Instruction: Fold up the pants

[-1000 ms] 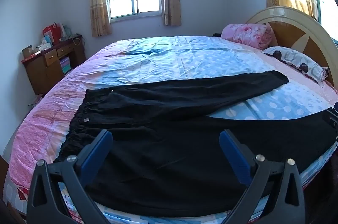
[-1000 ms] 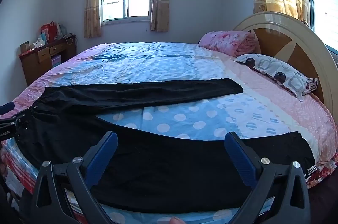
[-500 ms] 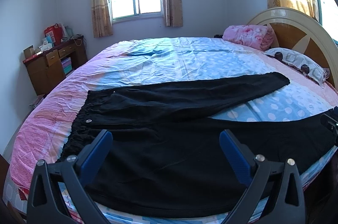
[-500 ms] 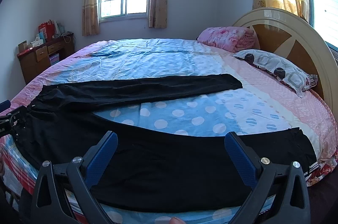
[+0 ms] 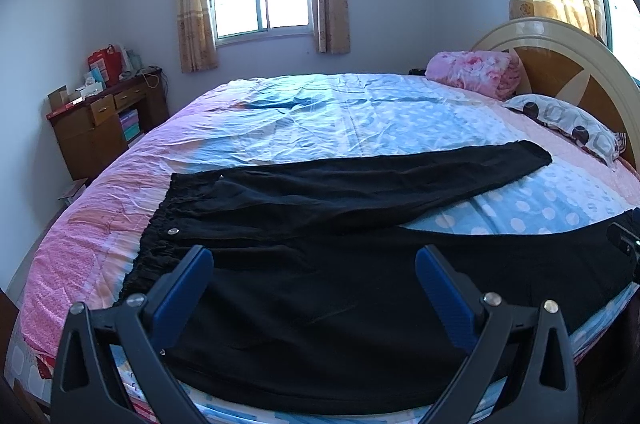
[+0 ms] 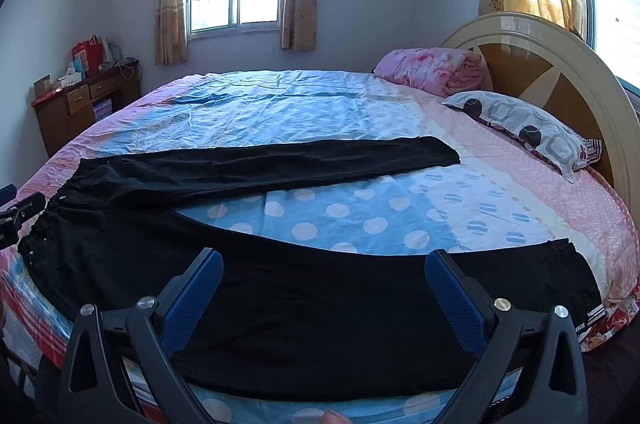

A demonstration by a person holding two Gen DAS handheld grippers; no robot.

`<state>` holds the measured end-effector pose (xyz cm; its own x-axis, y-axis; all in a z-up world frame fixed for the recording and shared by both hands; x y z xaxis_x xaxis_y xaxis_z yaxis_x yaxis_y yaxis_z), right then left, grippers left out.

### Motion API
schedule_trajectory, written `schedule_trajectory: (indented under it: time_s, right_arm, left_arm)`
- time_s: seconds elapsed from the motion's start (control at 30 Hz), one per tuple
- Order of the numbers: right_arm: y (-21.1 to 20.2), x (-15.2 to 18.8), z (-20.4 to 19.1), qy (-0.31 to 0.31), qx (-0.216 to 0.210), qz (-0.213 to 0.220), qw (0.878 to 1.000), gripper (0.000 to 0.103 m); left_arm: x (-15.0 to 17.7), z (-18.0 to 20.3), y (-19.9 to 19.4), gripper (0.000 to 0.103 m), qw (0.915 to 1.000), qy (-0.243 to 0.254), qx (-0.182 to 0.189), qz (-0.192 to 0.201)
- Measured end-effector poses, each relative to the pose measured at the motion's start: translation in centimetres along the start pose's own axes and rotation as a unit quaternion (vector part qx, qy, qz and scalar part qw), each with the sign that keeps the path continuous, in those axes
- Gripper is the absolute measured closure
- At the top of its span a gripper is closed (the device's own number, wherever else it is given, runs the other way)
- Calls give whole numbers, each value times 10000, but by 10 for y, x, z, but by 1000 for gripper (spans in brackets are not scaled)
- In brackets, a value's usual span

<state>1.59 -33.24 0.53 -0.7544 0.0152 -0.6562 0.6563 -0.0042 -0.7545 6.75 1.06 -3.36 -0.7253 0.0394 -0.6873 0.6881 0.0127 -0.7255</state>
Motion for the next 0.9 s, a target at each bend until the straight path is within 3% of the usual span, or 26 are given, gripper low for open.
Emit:
schedule_trajectory:
  time_s: [0.9]
  right_arm:
    - [0, 1, -3, -14, 2, -13, 10000, 1]
  left_arm:
    - [0, -2, -1, 0, 10000, 1, 6, -7]
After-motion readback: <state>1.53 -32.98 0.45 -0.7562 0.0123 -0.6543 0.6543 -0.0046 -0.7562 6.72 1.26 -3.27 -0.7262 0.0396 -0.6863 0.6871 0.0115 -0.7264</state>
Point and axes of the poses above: each gripper's, at about its wrist camera, not at the fingertips, and y roughly the way its jaws point, z to its right, x to its underside, the point moved 8 cm from there along y, roughly the way its jaws point, and after that the axes turned 15 degrees about -z, right-handed, at the moved point
